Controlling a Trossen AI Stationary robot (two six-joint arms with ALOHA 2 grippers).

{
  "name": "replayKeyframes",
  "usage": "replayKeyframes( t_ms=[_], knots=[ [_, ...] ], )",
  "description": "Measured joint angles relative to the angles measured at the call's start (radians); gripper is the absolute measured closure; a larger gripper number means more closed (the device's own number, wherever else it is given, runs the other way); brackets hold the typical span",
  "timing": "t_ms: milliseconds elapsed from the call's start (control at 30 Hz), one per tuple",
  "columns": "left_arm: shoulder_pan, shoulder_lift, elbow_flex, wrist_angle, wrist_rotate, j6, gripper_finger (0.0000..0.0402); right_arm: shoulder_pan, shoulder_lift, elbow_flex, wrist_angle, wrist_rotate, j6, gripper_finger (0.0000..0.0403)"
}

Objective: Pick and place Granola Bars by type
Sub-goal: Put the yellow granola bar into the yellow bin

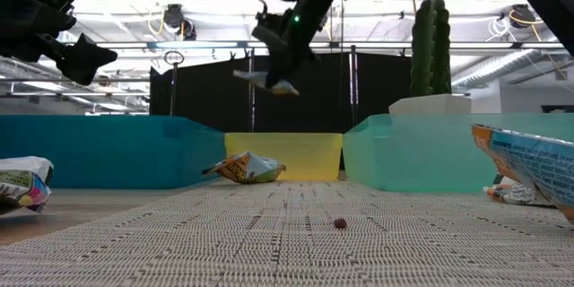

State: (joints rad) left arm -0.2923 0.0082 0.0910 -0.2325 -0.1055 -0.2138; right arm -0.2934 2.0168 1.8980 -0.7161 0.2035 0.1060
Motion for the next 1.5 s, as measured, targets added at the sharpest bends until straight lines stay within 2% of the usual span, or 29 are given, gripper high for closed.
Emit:
replayKeyframes(
  t_ms=[267, 533, 767, 1200, 1500],
  knots=[
    [0.0, 0.0, 0.0, 0.0, 0.0, 0.0, 0.0091, 0.034, 0.068, 0.0, -0.085, -0.051, 0.069, 0.0402],
    [0.0, 0.0, 0.0, 0.0, 0.0, 0.0, 0.0091, 0.061, 0.118, -0.002, -0.132, -0.05, 0.126, 0.0402],
    [0.0, 0.0, 0.0, 0.0, 0.0, 0.0, 0.0092, 0.075, 0.125, -0.072, -0.123, -0.044, 0.178, 0.0403],
    [0.0, 0.0, 0.0, 0.0, 0.0, 0.0, 0.0091, 0.102, 0.126, -0.197, 0.055, -0.048, 0.197, 0.0403],
    [0.0, 0.0, 0.0, -0.001, 0.0, 0.0, 0.0091, 0.106, 0.126, -0.238, 0.055, -0.052, 0.197, 0.0403]
  ],
)
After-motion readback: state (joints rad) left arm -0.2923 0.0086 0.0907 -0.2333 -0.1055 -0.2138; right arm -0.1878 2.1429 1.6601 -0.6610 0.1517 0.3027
